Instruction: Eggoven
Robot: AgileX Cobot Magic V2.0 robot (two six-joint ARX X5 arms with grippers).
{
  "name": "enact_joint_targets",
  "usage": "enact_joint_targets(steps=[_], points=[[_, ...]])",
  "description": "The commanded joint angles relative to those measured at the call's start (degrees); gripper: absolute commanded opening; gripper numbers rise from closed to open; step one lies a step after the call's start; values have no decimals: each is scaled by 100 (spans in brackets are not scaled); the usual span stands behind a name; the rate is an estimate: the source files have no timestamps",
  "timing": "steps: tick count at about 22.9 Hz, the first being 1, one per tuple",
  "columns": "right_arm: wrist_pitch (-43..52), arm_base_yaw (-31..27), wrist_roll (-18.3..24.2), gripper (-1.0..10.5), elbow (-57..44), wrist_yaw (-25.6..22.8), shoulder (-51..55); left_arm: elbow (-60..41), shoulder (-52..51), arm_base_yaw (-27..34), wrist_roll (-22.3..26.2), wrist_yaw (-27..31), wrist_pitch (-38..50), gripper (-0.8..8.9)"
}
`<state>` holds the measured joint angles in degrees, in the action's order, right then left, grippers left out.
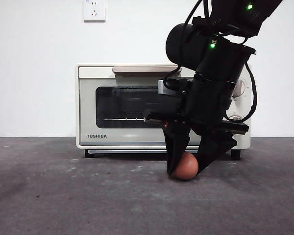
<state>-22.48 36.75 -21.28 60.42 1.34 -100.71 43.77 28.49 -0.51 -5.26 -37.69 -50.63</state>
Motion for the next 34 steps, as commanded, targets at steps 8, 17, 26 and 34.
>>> enact_joint_targets(steps=[8,17,26,34], points=[[-942,68,581,3,103,11,1482,153,503,-249,-380,-24,1095,7],[-1902,68,831,3,105,-9,4035,975,2509,-1676,-636,1113,2997,7],[-2439,68,831,3,103,-11,4935,2068,4260,-2413,-240,1928,3434,7],[-2682,68,822,3,103,-11,5440,2935,5445,-2712,-9,2194,3611,7]])
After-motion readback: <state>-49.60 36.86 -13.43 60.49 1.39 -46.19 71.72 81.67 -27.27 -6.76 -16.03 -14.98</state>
